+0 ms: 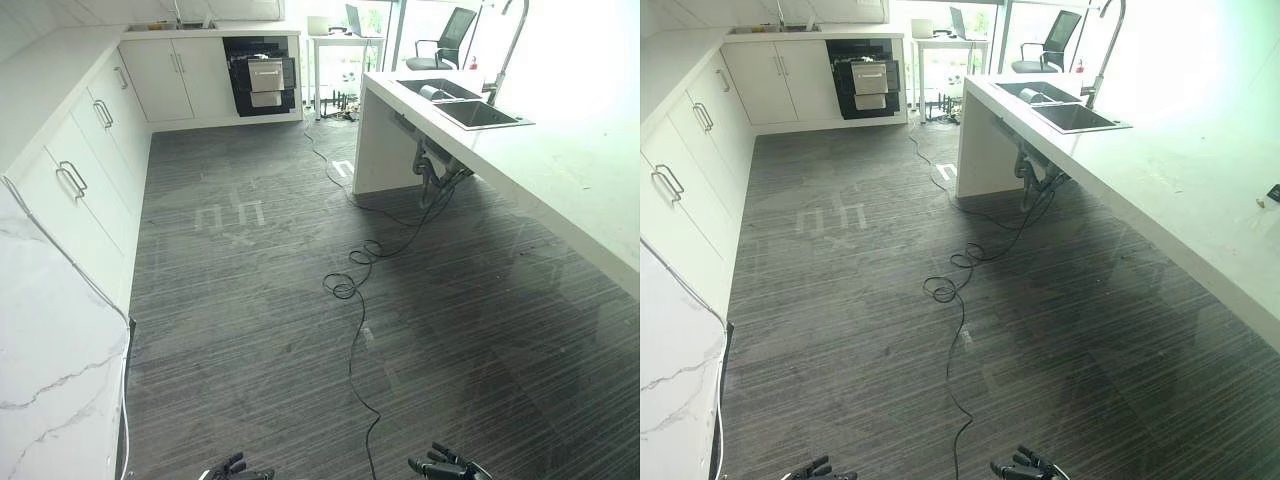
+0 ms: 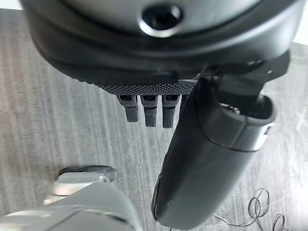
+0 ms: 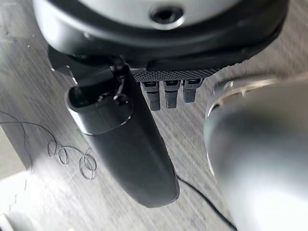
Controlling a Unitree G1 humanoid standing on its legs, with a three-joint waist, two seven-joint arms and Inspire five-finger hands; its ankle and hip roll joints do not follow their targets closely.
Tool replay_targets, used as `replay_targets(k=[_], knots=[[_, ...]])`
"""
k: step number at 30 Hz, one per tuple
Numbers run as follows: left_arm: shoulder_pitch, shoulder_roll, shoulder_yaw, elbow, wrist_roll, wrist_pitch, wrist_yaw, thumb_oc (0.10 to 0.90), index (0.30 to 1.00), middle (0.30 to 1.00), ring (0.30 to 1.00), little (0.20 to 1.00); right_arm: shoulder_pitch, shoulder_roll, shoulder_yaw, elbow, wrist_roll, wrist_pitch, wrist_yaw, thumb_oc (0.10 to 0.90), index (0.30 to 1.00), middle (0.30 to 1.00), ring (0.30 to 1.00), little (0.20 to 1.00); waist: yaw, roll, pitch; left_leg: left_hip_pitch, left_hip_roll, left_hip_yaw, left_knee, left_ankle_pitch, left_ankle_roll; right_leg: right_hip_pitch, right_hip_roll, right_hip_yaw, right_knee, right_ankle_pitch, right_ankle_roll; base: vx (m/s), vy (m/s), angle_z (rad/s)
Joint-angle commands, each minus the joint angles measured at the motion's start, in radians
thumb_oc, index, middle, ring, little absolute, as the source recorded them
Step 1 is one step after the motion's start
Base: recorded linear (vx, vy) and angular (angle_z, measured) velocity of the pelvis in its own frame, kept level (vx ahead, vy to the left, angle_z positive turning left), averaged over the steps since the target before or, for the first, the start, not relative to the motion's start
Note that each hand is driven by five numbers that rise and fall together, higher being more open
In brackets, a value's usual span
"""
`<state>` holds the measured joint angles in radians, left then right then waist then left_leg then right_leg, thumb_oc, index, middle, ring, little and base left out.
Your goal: Place the dishes in the dishwasher.
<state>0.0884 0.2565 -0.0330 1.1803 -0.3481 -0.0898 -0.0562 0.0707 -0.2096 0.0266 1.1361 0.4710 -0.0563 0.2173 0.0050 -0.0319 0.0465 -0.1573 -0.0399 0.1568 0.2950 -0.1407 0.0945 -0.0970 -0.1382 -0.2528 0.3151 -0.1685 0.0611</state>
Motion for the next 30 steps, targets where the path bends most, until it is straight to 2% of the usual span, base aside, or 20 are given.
replay_targets(k=[1, 3, 7, 14, 18, 20, 21, 22, 24, 26, 27, 29, 30], knots=[[-0.032, 0.001, 0.029, -0.016, -0.077, -0.056, -0.036, 0.800, 0.900, 0.900, 0.900, 0.900, -0.066, -0.060, -0.013, -0.069, 0.014, -0.057, 0.006, 0.800, 0.900, 0.900, 0.900, 0.900, -0.001, 0.020, 0.005, 0.065, 0.044, 0.074, 0.005, -0.122, -0.061, -0.012, 0.040, -0.013, -0.015, 0.006, 0.024, 0.00, -0.066, -0.03], [-0.024, 0.000, 0.073, -0.020, -0.125, -0.038, -0.027, 0.800, 0.900, 0.900, 0.900, 0.900, -0.053, -0.058, -0.003, -0.071, -0.015, -0.079, 0.041, 0.800, 0.900, 0.900, 0.900, 0.900, 0.003, 0.016, 0.003, 0.066, 0.055, 0.078, 0.005, -0.118, -0.068, -0.009, 0.042, -0.020, -0.015, -0.002, 0.020, -0.01, -0.170, 0.00], [-0.007, -0.003, 0.105, -0.022, -0.139, -0.042, -0.013, 0.800, 0.900, 0.900, 0.900, 0.900, -0.040, -0.056, 0.004, -0.153, 0.041, -0.084, 0.062, 0.800, 0.900, 0.900, 0.900, 0.900, 0.001, 0.015, 0.002, 0.071, 0.062, 0.074, 0.005, -0.113, -0.078, -0.001, 0.052, -0.027, -0.015, -0.012, 0.010, 0.01, -0.147, 0.08], [0.012, -0.003, 0.118, -0.015, -0.134, -0.041, -0.008, 0.800, 0.900, 0.900, 0.900, 0.900, -0.027, -0.052, 0.018, -0.195, 0.014, -0.102, 0.061, 0.800, 0.900, 0.900, 0.900, 0.900, -0.008, 0.022, 0.003, 0.071, 0.069, 0.065, 0.005, -0.102, -0.090, 0.001, 0.067, -0.022, -0.015, -0.022, -0.001, 0.02, -0.101, 0.03], [0.012, -0.005, 0.123, -0.007, -0.147, -0.050, -0.006, 0.800, 0.900, 0.900, 0.900, 0.900, -0.027, -0.054, 0.010, -0.168, 0.065, -0.081, 0.054, 0.800, 0.900, 0.900, 0.900, 0.900, -0.006, 0.024, 0.010, 0.077, 0.068, 0.058, 0.005, -0.088, -0.101, 0.001, 0.074, -0.020, -0.015, -0.028, -0.011, 0.04, -0.101, 0.04], [0.007, -0.012, 0.125, -0.005, -0.158, -0.056, -0.009, 0.800, 0.900, 0.900, 0.900, 0.900, -0.030, -0.066, 0.003, -0.152, 0.043, -0.082, 0.059, 0.800, 0.900, 0.900, 0.900, 0.900, 0.000, 0.017, 0.030, 0.089, 0.052, 0.072, 0.005, -0.054, -0.110, 0.001, 0.063, -0.018, -0.015, -0.029, -0.022, 0.04, -0.099, 0.05], [0.002, -0.013, 0.124, -0.003, -0.151, -0.051, -0.015, 0.800, 0.900, 0.900, 0.900, 0.900, -0.029, -0.073, 0.002, -0.148, 0.042, -0.086, 0.063, 0.800, 0.900, 0.900, 0.900, 0.900, 0.004, 0.011, 0.041, 0.088, 0.051, 0.084, 0.005, -0.008, -0.119, 0.005, 0.054, -0.017, -0.015, -0.029, -0.028, 0.08, -0.167, -0.04], [-0.003, -0.015, 0.116, 0.007, -0.127, -0.057, -0.022, 0.800, 0.900, 0.900, 0.900, 0.900, -0.029, -0.080, -0.002, -0.138, 0.047, -0.089, 0.059, 0.800, 0.900, 0.900, 0.900, 0.900, 0.014, -0.014, 0.061, 0.093, 0.036, 0.111, 0.005, 0.065, -0.125, 0.012, 0.025, -0.020, -0.015, -0.031, -0.035, 0.19, -0.131, -0.07], [-0.003, -0.019, 0.117, 0.018, -0.123, -0.051, -0.022, 0.800, 0.900, 0.900, 0.900, 0.900, -0.028, -0.089, -0.016, -0.102, 0.034, -0.102, 0.064, 0.800, 0.900, 0.900, 0.900, 0.900, 0.011, -0.010, 0.075, 0.091, 0.046, 0.127, 0.007, 0.049, -0.135, 0.032, 0.027, -0.026, -0.015, -0.044, -0.030, 0.19, -0.032, 0.04], [0.009, -0.025, 0.117, 0.035, -0.113, -0.060, -0.028, 0.800, 0.900, 0.900, 0.900, 0.900, -0.032, -0.095, -0.036, -0.050, 0.000, -0.127, 0.072, 0.800, 0.900, 0.900, 0.900, 0.900, 0.003, 0.018, 0.088, 0.018, 0.115, 0.161, 0.005, 0.019, -0.142, 0.042, 0.051, -0.030, -0.015, -0.053, -0.022, 0.12, 0.110, 0.50], [0.010, -0.026, 0.117, 0.035, -0.113, -0.060, -0.028, 0.800, 0.900, 0.900, 0.900, 0.900, -0.033, -0.096, -0.037, -0.047, -0.003, -0.129, 0.072, 0.800, 0.900, 0.900, 0.900, 0.900, 0.003, 0.020, 0.088, 0.012, 0.121, 0.162, 0.005, 0.018, -0.144, 0.043, 0.053, -0.030, -0.015, -0.054, -0.021, 0.17, 0.144, 0.27], [0.028, -0.034, 0.124, 0.039, -0.107, -0.065, -0.039, 0.800, 0.900, 0.900, 0.900, 0.900, -0.026, -0.100, -0.043, -0.036, -0.022, -0.129, 0.074, 0.800, 0.900, 0.900, 0.900, 0.900, 0.014, 0.047, 0.095, -0.092, 0.197, 0.110, 0.005, 0.092, -0.196, 0.068, 0.083, -0.018, -0.015, -0.082, -0.024, 0.20, 0.144, 0.19], [0.033, -0.037, 0.129, 0.037, -0.103, -0.067, -0.041, 0.800, 0.900, 0.900, 0.900, 0.900, -0.022, -0.101, -0.045, -0.037, -0.026, -0.132, 0.076, 0.800, 0.900, 0.900, 0.900, 0.900, 0.024, 0.058, 0.096, -0.132, 0.223, 0.098, 0.005, 0.138, -0.196, 0.059, 0.097, -0.021, -0.015, -0.072, -0.038, 0.22, 0.175, 0.06]])
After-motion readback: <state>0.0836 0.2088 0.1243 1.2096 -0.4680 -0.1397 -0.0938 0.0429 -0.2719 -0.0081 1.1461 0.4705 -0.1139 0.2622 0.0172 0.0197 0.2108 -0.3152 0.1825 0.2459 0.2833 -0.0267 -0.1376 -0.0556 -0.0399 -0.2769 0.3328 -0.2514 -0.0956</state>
